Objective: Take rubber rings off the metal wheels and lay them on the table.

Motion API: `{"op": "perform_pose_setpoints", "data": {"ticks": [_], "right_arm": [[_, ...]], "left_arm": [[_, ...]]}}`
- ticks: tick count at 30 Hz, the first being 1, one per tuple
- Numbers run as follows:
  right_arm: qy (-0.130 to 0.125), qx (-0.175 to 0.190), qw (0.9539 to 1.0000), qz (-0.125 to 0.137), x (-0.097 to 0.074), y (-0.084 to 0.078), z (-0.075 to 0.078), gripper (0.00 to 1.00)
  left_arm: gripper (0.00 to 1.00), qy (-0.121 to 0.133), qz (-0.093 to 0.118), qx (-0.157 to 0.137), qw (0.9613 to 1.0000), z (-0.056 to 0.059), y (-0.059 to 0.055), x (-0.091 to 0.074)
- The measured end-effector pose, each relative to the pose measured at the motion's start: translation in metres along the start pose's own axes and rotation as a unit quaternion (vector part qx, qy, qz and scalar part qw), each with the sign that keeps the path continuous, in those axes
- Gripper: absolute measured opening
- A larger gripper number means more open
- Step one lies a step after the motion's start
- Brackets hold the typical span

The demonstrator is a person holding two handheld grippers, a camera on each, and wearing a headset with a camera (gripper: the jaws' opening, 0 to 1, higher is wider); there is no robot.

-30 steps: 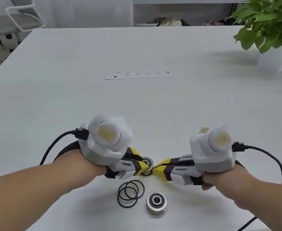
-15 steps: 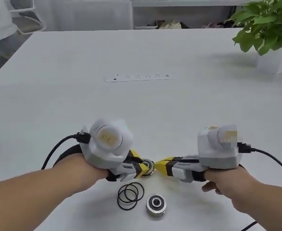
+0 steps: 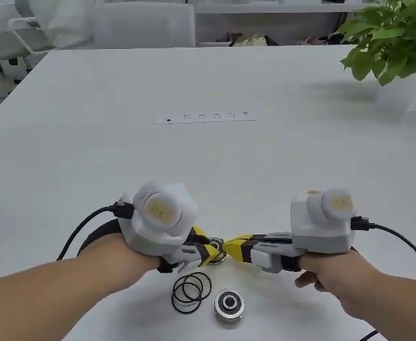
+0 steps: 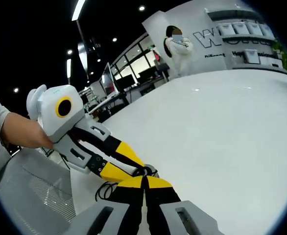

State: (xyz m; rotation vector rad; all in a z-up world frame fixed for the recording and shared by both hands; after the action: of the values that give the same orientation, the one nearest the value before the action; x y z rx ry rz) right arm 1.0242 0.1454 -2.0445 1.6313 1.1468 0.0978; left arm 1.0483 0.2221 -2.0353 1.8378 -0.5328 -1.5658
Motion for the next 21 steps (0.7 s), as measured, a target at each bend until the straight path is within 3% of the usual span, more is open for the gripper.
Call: {"op": "perform_pose_setpoints", "data": {"ticks": [9, 11, 12, 13, 21], "right_arm": [[0.011, -0.002, 0.9999, 0.004, 0.0, 0.001, -0.004, 0.0], [0.024, 0.0, 0.9997, 0.007, 0.0, 0.002, -0.008, 0.0], [0.044, -0.011, 0.9989, 0.006, 0.001, 0.002, -0.015, 0.0], [0.029, -0.014, 0.9995, 0.004, 0.0, 0.003, -0.011, 0.0], [0.027, -0.013, 0.9994, 0.018, -0.004, 0.008, -0.01, 0.0]], "left_arm": [[0.07, -0.001, 0.002, 0.001, 1.0, 0.001, 0.0, 0.0], [0.07, -0.001, 0.003, 0.001, 1.0, 0.002, 0.0, 0.0], [0.07, -0.002, 0.002, 0.0, 1.0, 0.002, 0.0, -0.001], [0.07, -0.002, 0.003, 0.0, 1.0, 0.001, 0.0, 0.0], [0.08, 0.002, 0.001, -0.005, 1.0, 0.001, 0.0, 0.001]]}}
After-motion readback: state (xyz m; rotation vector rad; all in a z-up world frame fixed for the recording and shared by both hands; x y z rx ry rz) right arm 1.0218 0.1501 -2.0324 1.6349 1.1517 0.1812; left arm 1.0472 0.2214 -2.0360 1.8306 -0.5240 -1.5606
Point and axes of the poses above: the centre of the closed fingertips' face, and the gripper's own axes: x roughly forward along the fingers, z roughly to its right, y roughly out of its top, the point moved 5 cm from there along -x, roughly backward along the fingers, and after that the axes turned 4 degrees about -z, right-handed, at the moved point
